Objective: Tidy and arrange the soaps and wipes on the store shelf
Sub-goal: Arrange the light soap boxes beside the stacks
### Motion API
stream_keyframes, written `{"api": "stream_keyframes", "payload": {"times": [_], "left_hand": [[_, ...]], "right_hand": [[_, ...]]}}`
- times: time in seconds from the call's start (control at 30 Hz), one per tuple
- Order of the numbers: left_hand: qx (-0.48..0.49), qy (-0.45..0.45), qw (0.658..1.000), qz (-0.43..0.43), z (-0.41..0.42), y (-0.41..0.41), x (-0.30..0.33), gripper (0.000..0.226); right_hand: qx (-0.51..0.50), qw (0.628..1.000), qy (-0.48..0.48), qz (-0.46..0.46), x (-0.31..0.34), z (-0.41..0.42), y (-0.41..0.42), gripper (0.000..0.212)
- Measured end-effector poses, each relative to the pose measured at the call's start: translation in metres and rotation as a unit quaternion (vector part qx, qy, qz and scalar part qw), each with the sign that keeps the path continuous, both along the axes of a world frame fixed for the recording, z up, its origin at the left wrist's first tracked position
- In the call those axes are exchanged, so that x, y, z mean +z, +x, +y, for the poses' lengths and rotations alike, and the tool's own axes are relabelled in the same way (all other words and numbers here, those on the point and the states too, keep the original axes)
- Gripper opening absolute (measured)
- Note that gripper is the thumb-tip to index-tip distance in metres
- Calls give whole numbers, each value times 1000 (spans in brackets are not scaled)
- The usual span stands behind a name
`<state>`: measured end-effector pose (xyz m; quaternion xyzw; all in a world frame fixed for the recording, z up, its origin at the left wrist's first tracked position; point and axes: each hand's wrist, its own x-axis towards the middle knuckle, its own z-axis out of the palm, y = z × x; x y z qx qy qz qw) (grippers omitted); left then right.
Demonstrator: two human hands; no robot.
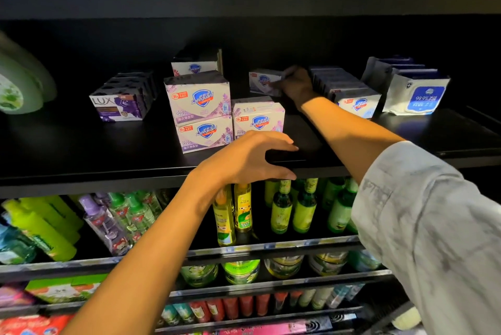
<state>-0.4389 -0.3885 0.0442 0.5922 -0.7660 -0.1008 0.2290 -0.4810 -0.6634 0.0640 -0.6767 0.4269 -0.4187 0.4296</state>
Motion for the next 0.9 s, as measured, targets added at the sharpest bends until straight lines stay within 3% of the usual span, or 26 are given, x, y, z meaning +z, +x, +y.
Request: {"api": "stream_keyframes", "payload": {"times": [0.4, 0.53, 0.77, 0.9], "left_hand": [[16, 21, 999, 18, 2, -4, 6, 62], [28, 17, 999, 25, 4, -8, 7, 58], [30, 29, 998, 41, 5, -10, 7, 57], [55, 34, 991, 121, 6, -10, 10, 49]], "right_hand": [[-48, 994, -98, -34, 21, 53, -58, 48], [-4, 981, -64, -185, 8, 81, -90, 38], [75, 966, -26, -247, -2, 130, -139, 39], [117, 953, 15, -279, 1, 146, -156, 35]]}}
